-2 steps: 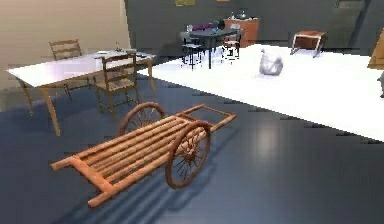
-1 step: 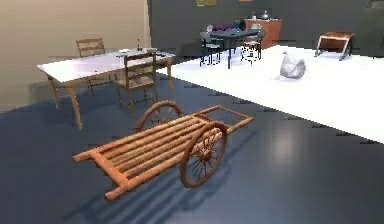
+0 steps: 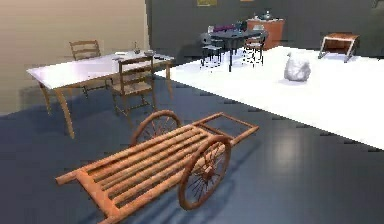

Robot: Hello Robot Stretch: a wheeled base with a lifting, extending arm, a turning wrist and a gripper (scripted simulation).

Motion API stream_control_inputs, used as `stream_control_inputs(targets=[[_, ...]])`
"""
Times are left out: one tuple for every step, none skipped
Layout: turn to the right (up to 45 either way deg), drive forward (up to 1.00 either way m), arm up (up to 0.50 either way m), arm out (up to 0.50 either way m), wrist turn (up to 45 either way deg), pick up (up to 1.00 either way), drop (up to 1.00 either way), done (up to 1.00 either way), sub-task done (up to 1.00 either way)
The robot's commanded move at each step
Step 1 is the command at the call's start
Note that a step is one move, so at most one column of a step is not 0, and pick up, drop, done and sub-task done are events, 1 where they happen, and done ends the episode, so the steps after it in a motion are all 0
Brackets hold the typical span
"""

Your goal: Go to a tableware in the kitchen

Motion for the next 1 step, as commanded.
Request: stream_control_inputs(targets=[[39.0, 0.0, 0.0, 0.0, 0.0, 0.0, 0.0, 0.0, 0.0]])
